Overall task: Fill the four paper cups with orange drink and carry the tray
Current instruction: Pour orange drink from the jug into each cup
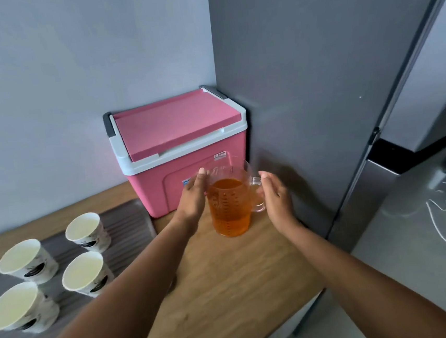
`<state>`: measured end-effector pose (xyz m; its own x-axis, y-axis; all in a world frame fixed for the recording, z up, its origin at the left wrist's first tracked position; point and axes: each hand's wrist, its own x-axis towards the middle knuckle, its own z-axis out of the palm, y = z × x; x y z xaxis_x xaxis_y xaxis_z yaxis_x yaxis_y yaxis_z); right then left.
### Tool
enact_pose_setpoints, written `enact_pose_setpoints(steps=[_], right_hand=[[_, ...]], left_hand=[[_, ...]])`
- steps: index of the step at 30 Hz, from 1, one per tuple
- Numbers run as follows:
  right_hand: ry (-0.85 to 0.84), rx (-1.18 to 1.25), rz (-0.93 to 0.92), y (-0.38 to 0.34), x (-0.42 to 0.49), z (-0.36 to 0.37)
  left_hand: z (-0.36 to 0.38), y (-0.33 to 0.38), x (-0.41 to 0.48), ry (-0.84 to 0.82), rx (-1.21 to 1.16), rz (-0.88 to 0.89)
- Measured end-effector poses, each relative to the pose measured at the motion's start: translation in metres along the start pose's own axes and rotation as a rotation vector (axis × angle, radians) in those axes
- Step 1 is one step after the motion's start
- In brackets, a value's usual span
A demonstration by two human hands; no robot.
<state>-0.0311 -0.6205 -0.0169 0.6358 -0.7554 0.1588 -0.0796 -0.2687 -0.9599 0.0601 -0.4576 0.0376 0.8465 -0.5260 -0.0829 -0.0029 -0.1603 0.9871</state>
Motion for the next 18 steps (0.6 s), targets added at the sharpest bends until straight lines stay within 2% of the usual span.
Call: enact_pose_setpoints(steps=[6, 18], right_hand=[[-0.066, 0.064, -0.028, 0.011, 0.004, 0.017], [-0.096, -0.051, -0.217, 0.008, 0.012, 0.020]], left_hand=[[0.014, -0.002, 0.007, 0.053, -0.067, -0.009], [0.016, 0.002, -0.007, 0.098, -0.096, -0.032]])
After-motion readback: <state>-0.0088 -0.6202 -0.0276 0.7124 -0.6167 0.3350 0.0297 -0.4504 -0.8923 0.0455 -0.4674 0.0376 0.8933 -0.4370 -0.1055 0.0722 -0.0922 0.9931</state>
